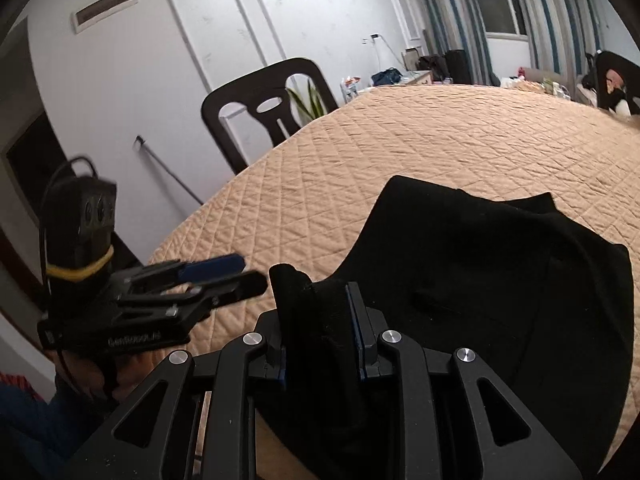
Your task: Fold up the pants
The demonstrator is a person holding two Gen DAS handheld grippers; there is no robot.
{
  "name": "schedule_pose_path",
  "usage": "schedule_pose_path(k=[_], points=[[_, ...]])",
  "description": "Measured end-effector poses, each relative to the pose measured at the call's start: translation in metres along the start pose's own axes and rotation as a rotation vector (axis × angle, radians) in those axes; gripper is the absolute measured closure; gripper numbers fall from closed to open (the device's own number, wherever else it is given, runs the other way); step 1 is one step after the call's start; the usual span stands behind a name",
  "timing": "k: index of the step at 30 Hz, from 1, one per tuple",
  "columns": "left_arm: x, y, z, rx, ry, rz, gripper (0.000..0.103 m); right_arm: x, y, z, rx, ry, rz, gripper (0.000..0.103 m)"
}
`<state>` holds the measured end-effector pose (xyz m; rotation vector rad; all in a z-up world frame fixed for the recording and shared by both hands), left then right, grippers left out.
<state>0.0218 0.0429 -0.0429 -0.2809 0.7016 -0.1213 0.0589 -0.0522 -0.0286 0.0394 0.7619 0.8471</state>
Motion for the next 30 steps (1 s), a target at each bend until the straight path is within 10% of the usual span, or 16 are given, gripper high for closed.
schedule_pose_path(k=[13,18,23,30], points=[[-0.012,-0.002,0.005,0.010,-0.027,-0.006,0.047,-0.042,0.019,0.006,-0.068,-0.090,0.083,0.061],[-0.020,-0.019,0.012,0.036,-0.055,-0.047,0.047,-0.088,-0.021,0.001,-0.002,-0.188,-0.023,0.061],[-0.013,-0.061,0.011,0.097,-0.041,-0.132,0.047,-0.101,-0.083,-0.041,0.121,-0.106,-0.177,0.061],[0.000,-0.096,0.002,0.184,-0.018,-0.158,0.047,-0.109,-0.090,-0.061,0.123,-0.095,-0.186,0.072]])
Point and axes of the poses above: each gripper's, at about its wrist camera, not at the fingertips, and x roughly the way its jaws point, y to its left, z to its top, the point moved 7 cm from there along x, roughly the way its jaws point, and after that the axes turned 1 degree about -y, right-handed, at the moved point
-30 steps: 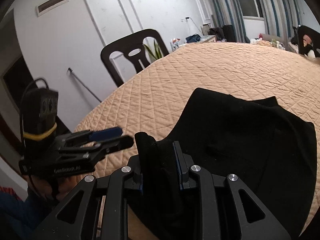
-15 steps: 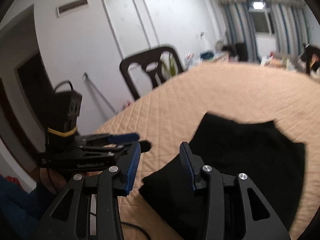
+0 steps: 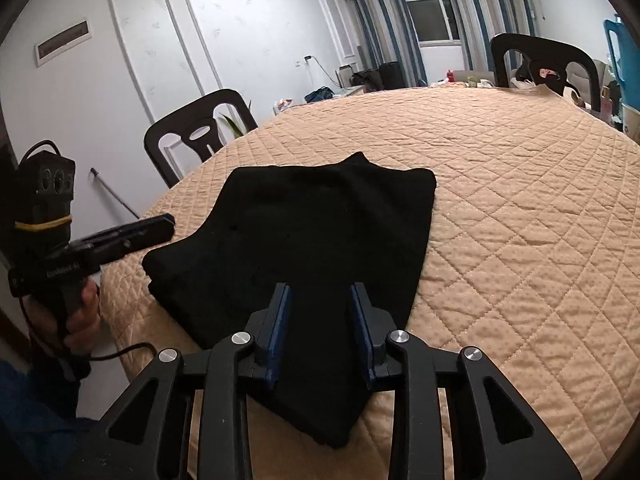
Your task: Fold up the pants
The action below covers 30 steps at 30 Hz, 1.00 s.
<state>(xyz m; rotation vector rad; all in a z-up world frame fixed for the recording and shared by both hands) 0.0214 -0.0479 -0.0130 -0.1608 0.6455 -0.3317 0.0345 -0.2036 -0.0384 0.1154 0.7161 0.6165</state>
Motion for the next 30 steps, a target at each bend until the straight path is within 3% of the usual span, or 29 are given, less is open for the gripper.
schedule_pose_path(k=[7,11,14,18,30], points=[[0.027,-0.003,0.027,0.049,0.028,-0.001,0.047,0.017,0.000,0.036,-0.002,-0.035,-0.005,0.072],[0.053,-0.002,0.041,0.081,0.072,0.012,0.047,0.044,-0.018,0.053,0.043,0.029,-0.036,0.072],[0.078,0.011,0.036,0.074,0.148,0.064,0.047,0.065,-0.042,0.057,0.102,0.096,-0.084,0.073],[0.075,0.021,0.033,0.031,0.132,0.055,0.045,0.065,-0.062,0.058,0.195,0.088,-0.057,0.081],[0.074,0.021,0.033,0.051,0.133,0.086,0.044,0.060,-0.064,0.059,0.186,0.090,-0.064,0.079]])
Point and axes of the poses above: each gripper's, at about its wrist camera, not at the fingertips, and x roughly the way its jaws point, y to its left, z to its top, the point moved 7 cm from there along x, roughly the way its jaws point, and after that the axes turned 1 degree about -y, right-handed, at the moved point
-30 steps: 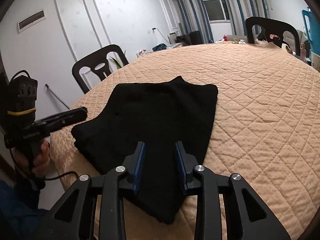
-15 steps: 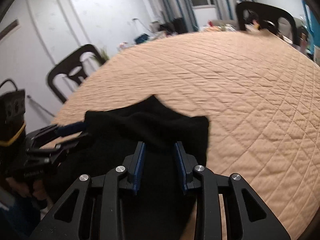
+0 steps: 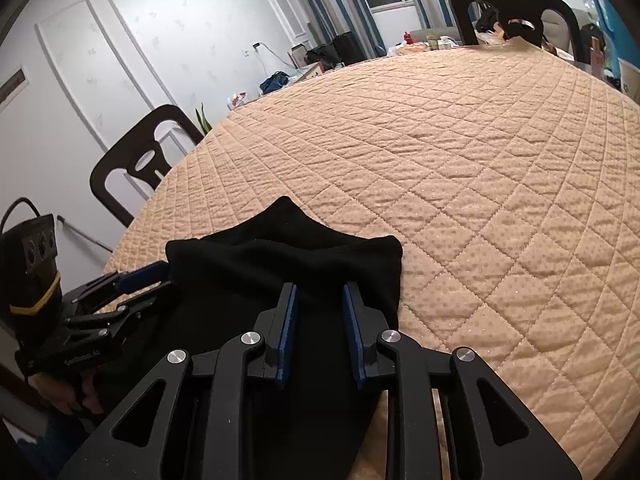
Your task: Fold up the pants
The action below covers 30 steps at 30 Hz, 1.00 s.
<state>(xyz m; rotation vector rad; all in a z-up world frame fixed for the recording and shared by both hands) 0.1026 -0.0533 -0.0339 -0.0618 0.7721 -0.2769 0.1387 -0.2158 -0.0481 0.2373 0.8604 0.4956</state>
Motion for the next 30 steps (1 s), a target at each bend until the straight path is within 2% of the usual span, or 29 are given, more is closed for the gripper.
schedule_pose_path(k=[5,9,12,15,20,25,30], points=[[0.001,-0.001,0.001,-0.003,-0.002,0.004,0.043,0.001,0.005,0.000,-0.027,0.000,-0.032,0.079],[-0.004,-0.004,0.000,0.008,-0.014,0.035,0.043,-0.003,0.008,-0.002,-0.043,-0.009,-0.050,0.078],[-0.013,-0.005,-0.005,0.021,-0.024,0.053,0.043,-0.015,0.015,-0.006,-0.073,-0.039,-0.060,0.075],[-0.025,-0.007,-0.010,0.032,-0.036,0.058,0.043,-0.027,0.023,-0.016,-0.121,-0.053,-0.072,0.073],[-0.033,-0.002,-0.024,0.058,-0.034,0.122,0.043,-0.036,0.028,-0.044,-0.211,-0.050,-0.125,0.071],[-0.037,0.003,-0.030,0.029,-0.053,0.116,0.043,-0.042,0.032,-0.053,-0.246,-0.076,-0.173,0.063],[-0.042,0.006,-0.036,0.006,-0.065,0.110,0.043,-0.045,0.030,-0.056,-0.242,-0.091,-0.194,0.061]])
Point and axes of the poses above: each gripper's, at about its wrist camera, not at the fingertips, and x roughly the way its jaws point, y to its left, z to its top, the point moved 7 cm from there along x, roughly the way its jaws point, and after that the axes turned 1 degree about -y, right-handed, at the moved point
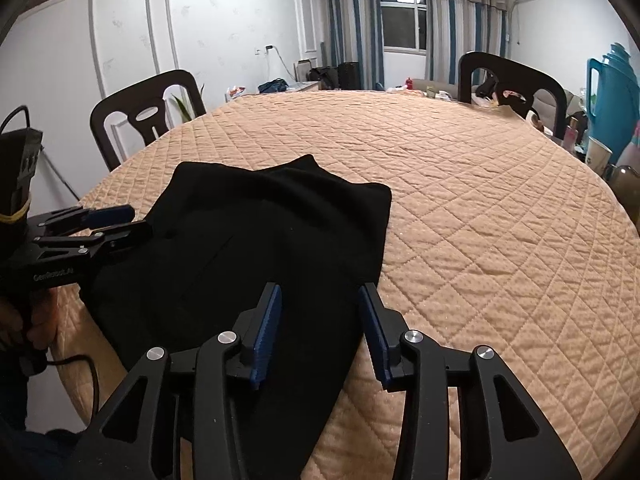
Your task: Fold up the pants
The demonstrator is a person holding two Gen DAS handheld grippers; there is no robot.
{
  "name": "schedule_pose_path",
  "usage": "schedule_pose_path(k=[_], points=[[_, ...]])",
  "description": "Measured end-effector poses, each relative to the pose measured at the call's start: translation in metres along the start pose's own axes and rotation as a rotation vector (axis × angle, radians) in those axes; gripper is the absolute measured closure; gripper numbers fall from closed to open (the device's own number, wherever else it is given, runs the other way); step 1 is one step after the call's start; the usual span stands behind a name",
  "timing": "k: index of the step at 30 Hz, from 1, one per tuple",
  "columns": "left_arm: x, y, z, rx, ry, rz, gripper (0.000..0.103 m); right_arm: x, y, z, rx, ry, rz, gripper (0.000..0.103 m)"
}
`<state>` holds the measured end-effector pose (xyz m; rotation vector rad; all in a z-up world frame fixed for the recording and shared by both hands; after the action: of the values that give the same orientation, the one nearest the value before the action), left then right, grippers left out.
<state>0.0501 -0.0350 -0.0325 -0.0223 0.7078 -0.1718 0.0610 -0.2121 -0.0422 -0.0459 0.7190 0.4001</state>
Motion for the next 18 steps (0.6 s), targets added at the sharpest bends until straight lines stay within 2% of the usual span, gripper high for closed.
schedule_pose_path(k=[4,11,15,18], points=[[-0.004,0.002,-0.005,-0.021,-0.002,-0.012,0.043,-0.004,-0.004,-0.005,0.047,-0.003,0.022,0.058],[-0.005,0.005,-0.008,-0.056,-0.003,-0.042,0.043,-0.006,-0.021,-0.014,0.216,0.014,0.161,0.054],[-0.004,0.006,-0.008,-0.087,0.005,-0.074,0.043,-0.007,-0.019,-0.014,0.222,0.021,0.167,0.054],[0.003,0.009,-0.007,-0.123,0.026,-0.134,0.043,-0.002,-0.020,-0.009,0.232,0.035,0.185,0.054]])
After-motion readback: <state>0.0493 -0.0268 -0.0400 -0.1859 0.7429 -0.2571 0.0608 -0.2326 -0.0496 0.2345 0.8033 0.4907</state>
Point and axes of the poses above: each gripper's, at about its wrist camera, not at the fingertips, and x roughly the way its jaws point, y to its left, z to its top, the point moved 7 cm from there along x, roughly the way its jaws point, and after that the axes turned 1 degree about -y, right-handed, at the moved point
